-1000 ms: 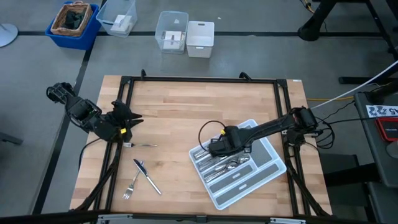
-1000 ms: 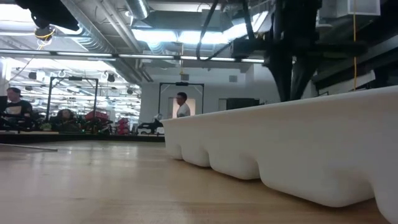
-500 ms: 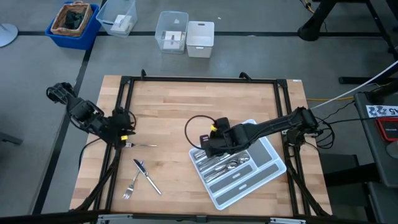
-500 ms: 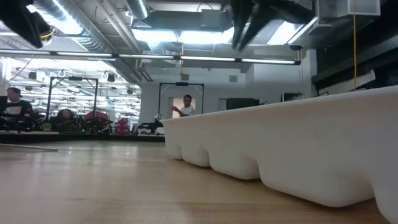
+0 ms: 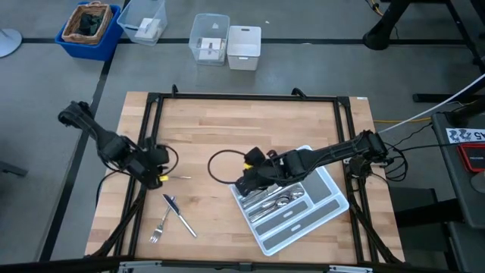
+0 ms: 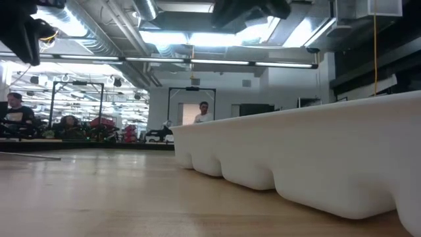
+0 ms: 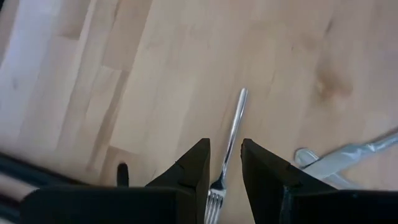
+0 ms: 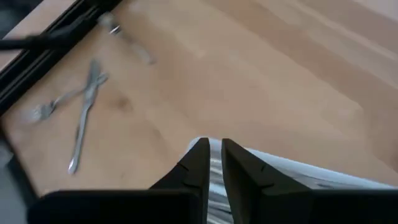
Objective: Sort silverware
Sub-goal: Put the silver fork into the silverware tray
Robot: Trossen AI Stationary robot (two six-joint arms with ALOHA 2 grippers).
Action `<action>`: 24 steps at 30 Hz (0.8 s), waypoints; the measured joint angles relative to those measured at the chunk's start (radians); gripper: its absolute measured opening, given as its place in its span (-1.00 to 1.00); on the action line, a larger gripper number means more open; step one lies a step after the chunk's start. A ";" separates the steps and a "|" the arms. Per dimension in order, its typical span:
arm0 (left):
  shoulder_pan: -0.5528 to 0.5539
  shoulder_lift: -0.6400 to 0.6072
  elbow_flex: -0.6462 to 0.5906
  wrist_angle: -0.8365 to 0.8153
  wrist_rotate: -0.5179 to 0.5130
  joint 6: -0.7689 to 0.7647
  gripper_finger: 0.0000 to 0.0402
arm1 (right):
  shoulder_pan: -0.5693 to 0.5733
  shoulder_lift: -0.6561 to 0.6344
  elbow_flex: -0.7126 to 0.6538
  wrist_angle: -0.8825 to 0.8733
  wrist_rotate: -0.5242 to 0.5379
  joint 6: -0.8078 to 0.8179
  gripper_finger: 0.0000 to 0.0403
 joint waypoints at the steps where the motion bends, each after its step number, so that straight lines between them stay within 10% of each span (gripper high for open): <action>1: 0.001 0.021 0.000 0.000 0.003 -0.023 -0.61 | 0.000 0.000 0.000 0.015 -0.021 -0.032 -0.77; 9: 0.087 0.162 0.000 -0.002 0.181 -0.492 -0.61 | 0.001 0.000 0.000 0.026 -0.130 -0.117 -0.77; 24: 0.161 0.232 0.000 0.083 0.180 -1.186 -0.61 | 0.000 0.001 0.000 0.026 -0.268 -0.418 -0.77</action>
